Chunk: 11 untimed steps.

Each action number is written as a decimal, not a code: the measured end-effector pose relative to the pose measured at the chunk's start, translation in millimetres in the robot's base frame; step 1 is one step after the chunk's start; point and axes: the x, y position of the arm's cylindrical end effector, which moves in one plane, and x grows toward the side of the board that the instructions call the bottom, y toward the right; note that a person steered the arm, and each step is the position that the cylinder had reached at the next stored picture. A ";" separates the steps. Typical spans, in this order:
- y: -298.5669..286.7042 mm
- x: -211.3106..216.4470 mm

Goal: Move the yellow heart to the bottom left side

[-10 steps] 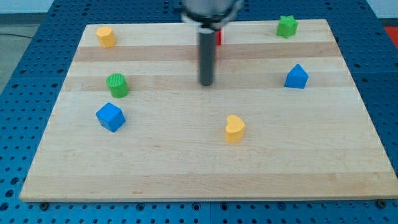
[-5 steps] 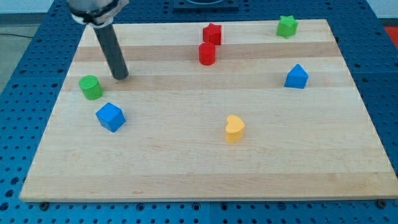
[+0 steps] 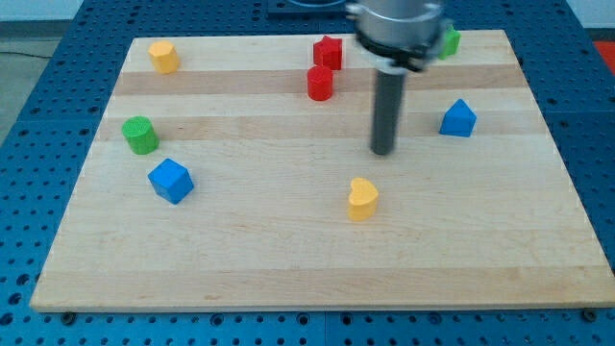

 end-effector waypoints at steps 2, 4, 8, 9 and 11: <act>-86.1 72.8; -148.8 118.6; -256.1 141.1; -277.3 148.7; -261.4 173.6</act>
